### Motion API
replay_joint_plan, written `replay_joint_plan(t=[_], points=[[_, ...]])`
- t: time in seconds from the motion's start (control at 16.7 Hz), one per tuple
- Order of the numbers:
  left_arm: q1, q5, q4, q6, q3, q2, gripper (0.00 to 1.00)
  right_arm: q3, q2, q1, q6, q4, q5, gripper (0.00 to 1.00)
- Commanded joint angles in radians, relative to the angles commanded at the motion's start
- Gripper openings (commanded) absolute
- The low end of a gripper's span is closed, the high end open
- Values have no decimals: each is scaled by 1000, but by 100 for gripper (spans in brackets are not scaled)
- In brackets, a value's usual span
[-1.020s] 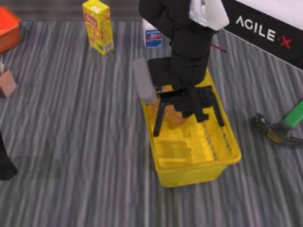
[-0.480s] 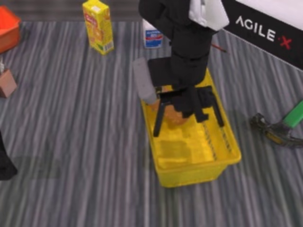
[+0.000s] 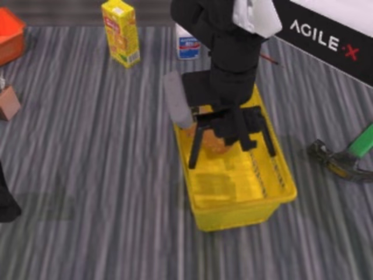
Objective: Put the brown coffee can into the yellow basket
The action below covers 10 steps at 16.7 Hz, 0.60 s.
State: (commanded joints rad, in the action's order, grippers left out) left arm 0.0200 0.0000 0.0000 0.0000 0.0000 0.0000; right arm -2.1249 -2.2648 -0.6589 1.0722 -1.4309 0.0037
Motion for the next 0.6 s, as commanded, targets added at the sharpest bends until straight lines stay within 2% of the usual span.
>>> replay_joint_plan(t=[0.42, 0.6], points=[[0, 0, 0, 0, 0, 0, 100, -4, -1, 2, 1, -4, 0, 0], [0, 0, 0, 0, 0, 0, 100, -73, 2, 13, 13, -74, 0, 0]])
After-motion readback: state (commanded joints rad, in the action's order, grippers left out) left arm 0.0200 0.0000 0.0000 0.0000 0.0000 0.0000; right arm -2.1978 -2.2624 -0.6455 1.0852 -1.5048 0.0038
